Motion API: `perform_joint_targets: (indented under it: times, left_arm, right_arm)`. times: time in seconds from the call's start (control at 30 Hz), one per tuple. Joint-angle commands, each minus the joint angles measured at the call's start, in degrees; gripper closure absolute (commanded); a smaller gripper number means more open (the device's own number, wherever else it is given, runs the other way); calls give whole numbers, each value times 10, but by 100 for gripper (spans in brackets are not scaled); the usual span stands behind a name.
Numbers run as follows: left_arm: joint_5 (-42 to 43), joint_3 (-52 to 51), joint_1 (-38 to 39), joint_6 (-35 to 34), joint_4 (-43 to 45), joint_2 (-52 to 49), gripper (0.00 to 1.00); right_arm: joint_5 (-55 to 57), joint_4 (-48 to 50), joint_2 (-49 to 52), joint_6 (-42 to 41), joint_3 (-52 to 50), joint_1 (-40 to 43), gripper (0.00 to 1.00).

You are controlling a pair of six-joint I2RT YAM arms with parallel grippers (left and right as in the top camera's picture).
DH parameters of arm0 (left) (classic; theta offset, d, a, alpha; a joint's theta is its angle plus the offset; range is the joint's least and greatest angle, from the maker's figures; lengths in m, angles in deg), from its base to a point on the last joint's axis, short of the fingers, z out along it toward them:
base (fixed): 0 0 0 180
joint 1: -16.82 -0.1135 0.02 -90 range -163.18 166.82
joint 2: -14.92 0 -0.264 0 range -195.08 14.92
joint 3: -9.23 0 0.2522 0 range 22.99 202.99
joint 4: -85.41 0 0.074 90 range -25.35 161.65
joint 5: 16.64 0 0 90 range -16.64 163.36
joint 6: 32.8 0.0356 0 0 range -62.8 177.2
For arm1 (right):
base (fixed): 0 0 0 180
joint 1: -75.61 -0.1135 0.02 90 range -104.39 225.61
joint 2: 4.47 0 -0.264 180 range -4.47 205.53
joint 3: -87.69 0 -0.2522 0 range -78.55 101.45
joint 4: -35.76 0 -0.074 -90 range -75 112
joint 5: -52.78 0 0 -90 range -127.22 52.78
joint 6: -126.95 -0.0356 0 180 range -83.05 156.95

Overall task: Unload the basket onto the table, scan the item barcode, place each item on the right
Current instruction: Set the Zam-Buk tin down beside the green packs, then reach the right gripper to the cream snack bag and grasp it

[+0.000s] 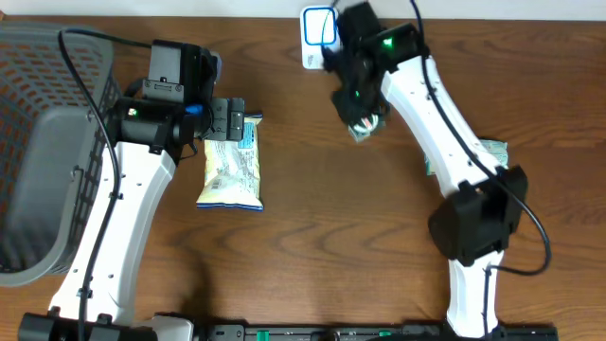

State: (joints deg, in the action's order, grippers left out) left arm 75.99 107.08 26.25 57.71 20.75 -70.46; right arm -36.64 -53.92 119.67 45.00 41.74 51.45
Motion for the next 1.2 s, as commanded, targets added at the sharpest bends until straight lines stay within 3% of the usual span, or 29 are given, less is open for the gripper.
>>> perform_joint_targets:
  times: [0.0, 0.23, 0.37, 0.43, 0.67, 0.9, 1.03, 1.17]
  left_arm:
    - [-3, 5, -3, 10, -1, 0, 2]
    - [-3, 5, -3, 10, -1, 0, 3]
    - [-3, 5, -3, 10, -1, 0, 2]
    - [-3, 5, -3, 10, -1, 0, 2]
    - [-3, 5, -3, 10, -1, 0, 2]
    - [-3, 5, -3, 10, -1, 0, 2]
    - [-3, 5, -3, 10, -1, 0, 2]
    - [-3, 5, -3, 10, -1, 0, 2]
  right_arm:
    - [18, 3, 24, -70, -50, 21, 49]
    - [44, 25, 30, -161, -138, 100, 45]
    - [17, 18, 29, -187, -138, 137, 26]
    - [-28, 18, 29, -187, -134, 149, 1]
    - [-169, 42, 29, -150, -133, 134, 1]
    - [-177, 78, 28, -154, -91, 67, 1]
    - [-245, 144, 28, -176, -71, 28, 1]
    - [-290, 233, 36, -288, -96, -17, 1]
